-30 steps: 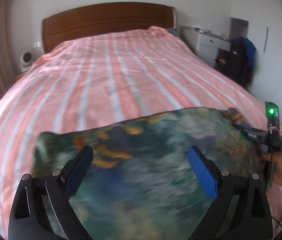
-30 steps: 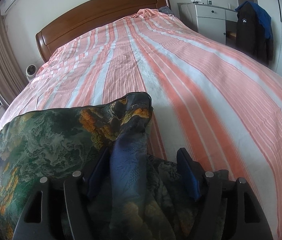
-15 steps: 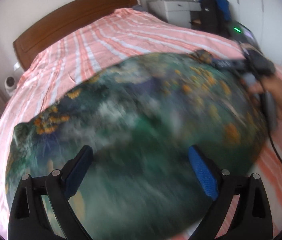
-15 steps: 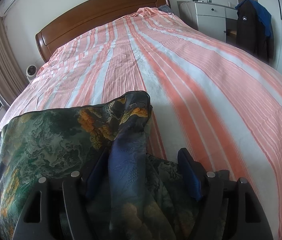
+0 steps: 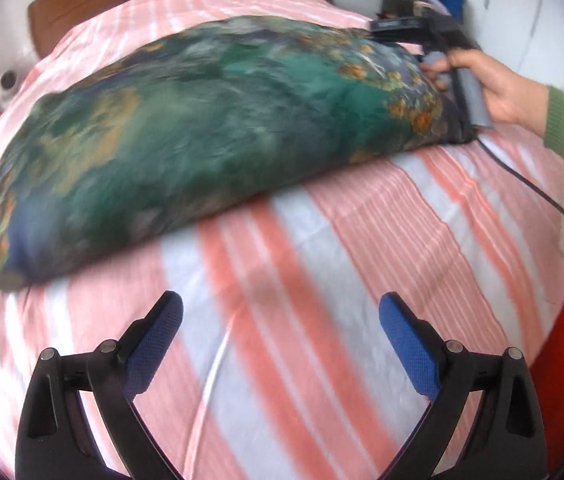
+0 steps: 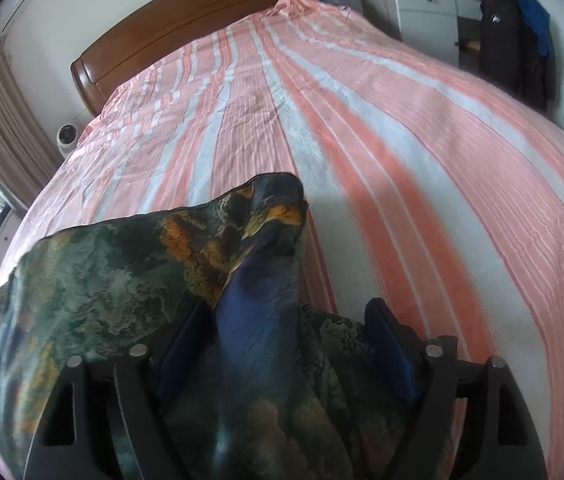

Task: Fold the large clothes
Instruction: 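Lift the hem and fold it over toward the collar with both tools, then release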

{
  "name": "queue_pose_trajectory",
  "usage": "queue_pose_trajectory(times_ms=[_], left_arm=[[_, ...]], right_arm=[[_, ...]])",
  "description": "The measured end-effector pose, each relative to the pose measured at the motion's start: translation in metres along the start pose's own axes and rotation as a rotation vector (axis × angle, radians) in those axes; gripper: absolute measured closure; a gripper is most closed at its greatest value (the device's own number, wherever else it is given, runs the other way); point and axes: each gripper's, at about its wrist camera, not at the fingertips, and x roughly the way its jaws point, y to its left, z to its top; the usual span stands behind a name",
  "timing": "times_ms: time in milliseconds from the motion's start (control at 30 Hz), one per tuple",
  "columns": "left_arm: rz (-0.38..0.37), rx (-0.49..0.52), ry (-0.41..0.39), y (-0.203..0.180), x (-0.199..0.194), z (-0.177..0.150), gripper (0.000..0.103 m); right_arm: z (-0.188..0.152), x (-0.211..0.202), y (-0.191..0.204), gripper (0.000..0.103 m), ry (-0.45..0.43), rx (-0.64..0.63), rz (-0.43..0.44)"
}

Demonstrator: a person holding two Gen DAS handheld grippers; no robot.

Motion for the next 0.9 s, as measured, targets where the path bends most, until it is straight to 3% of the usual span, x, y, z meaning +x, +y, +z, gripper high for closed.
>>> queue_pose_trajectory(times_ms=[67, 167, 267, 400, 467, 600, 800, 900], left_arm=[[0.019, -0.021, -0.039, 0.01, -0.015, -0.001, 0.004], [0.055, -0.051, -0.081, 0.022, -0.025, 0.001, 0.004], [0.075, -0.112, -0.09, 0.034, -0.025, -0.002, 0.004], [0.068, -0.147, -0.096, 0.043, -0.024, -0.01, 0.004], [0.069, -0.144, -0.092, 0.039, -0.021, -0.013, 0.004], [0.093, -0.093, -0.082, 0.017, -0.015, -0.015, 0.004], [0.111, -0.04, -0.074, -0.007, 0.018, -0.014, 0.004], [0.112, -0.06, -0.05, -0.006, 0.039, -0.021, 0.0]], right_arm=[[0.005, -0.019, 0.001, 0.019, -0.012, -0.009, 0.003], [0.001, -0.073, 0.001, 0.016, -0.131, -0.02, 0.019], [-0.028, -0.123, -0.008, 0.01, -0.208, 0.02, 0.089], [-0.105, -0.165, -0.016, 0.009, -0.231, 0.012, 0.07], [-0.155, -0.173, -0.014, 0.009, -0.231, -0.008, 0.014], [-0.22, -0.179, -0.009, 0.009, -0.254, -0.034, -0.063], [-0.236, -0.158, 0.008, 0.009, -0.194, -0.129, -0.097], [-0.237, -0.145, 0.008, 0.008, -0.157, -0.147, -0.107]])
